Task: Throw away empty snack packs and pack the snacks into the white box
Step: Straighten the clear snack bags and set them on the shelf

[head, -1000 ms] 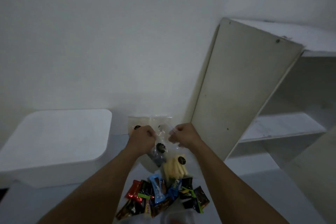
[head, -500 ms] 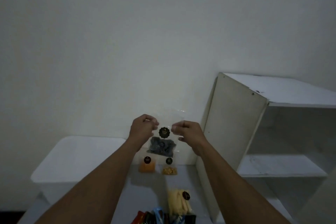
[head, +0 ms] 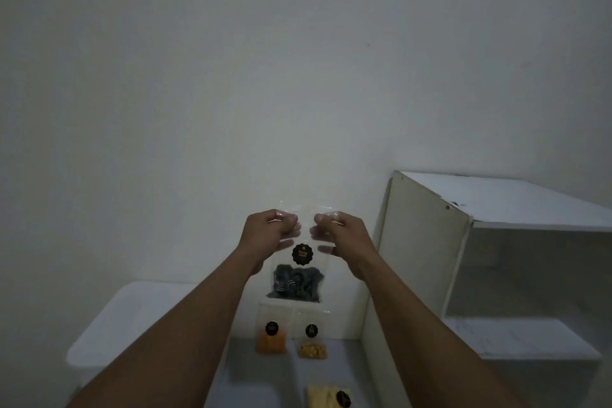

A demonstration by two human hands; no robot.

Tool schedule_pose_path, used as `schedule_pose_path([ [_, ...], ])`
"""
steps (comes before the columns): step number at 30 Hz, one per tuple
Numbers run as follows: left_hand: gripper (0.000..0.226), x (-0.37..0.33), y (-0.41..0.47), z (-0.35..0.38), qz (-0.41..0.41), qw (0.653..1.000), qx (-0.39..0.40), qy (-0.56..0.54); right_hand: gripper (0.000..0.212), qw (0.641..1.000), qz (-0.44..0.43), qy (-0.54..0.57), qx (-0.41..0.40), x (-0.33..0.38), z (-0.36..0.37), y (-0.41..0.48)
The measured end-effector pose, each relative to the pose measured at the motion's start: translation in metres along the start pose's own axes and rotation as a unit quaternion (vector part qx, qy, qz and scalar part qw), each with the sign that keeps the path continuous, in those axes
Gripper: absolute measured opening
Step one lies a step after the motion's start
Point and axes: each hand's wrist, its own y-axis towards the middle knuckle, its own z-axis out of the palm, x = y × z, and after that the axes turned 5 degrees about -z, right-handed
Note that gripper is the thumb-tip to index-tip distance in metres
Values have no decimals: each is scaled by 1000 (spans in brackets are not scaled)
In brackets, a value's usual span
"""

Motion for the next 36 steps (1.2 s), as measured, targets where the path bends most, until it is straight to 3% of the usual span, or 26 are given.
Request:
schedule_pose_path([
  [7, 15, -14, -3, 1, 5, 999, 18, -32, 10, 999, -10, -24, 32, 17, -1, 2],
  [14, 16, -21, -5, -1, 37, 999, 9, -4, 3, 999, -28, -15, 10, 23, 5, 0],
  [21, 16, -29, -7, -5, 60, 998, -1, 6, 6, 999, -34, -15, 23, 30, 10, -2],
  [27, 21, -30, -8, -11, 24, 999, 41, -5, 5, 999, -39, -25, 14, 33, 10, -2],
  [33, 14, -29, -3, -13, 63, 998, -14, 28, 9, 998, -14, -24, 49, 34, 14, 1],
  [36, 17, -26, -2, -17, 44, 999, 12, 20, 15, 998, -31, -41, 35, 34, 13, 2],
])
